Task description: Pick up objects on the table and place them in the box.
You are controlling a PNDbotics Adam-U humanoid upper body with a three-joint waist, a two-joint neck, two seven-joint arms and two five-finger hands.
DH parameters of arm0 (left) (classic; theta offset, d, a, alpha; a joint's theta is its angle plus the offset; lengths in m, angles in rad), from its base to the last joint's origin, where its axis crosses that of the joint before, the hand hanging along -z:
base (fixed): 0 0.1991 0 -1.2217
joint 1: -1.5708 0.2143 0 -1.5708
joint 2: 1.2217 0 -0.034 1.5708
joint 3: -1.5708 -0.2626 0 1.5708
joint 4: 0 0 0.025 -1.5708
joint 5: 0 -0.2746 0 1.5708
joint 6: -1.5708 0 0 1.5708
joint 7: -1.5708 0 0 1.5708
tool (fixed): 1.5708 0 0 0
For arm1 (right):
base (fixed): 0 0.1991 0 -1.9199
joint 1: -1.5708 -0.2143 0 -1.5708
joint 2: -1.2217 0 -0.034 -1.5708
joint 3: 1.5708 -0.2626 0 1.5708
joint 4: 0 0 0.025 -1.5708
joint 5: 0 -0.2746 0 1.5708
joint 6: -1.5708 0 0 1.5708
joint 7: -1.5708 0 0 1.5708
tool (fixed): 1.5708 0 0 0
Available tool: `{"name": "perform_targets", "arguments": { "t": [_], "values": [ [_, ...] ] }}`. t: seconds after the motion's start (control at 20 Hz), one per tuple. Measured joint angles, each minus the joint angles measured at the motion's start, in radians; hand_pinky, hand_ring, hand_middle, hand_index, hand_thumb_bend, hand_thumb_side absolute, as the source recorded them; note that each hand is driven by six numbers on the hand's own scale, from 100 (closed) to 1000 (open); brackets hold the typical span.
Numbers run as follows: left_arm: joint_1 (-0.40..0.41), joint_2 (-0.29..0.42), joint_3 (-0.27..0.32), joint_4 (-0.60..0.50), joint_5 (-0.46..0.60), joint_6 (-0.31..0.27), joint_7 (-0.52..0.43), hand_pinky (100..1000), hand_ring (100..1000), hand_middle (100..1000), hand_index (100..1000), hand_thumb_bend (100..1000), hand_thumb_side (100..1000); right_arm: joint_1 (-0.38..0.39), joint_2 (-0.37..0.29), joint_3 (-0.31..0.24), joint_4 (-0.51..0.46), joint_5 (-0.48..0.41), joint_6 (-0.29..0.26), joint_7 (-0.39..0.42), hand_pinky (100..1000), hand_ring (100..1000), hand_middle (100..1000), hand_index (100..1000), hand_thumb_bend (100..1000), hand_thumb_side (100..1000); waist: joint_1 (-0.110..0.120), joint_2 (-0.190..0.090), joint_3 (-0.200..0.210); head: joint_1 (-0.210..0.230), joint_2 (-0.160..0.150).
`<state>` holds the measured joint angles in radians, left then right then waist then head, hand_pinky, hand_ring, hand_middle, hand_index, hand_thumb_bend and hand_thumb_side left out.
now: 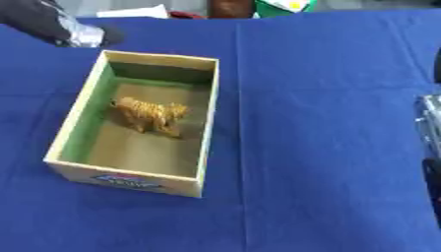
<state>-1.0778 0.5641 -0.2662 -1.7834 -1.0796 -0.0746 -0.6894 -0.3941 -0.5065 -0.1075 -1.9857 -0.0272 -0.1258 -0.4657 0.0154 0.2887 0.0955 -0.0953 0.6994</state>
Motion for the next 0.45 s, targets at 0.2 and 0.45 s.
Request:
{"name": "perform_targets", "arguments": {
  "t": [0.2,0.45],
  "values": [
    [0.040,0.014,0.088,-0.089,-0.034,0.053,0.054,458,581,535,705,100,829,0.007,0.000,-0.010,0.000,0.001,-0.001,-0.011,801,695,751,842,100,1000,-0.007,-0.005,0.015,-0.004,0.008],
    [0.139,0.011,0.204,-0.184,-0.017,0.124,0.125,436,559,523,709,100,707,0.007,0.000,-0.014,0.000,0.005,-0.004,-0.019,801,695,751,842,100,1000,-0.015,-0.005,0.027,-0.004,0.008]
  ]
}}
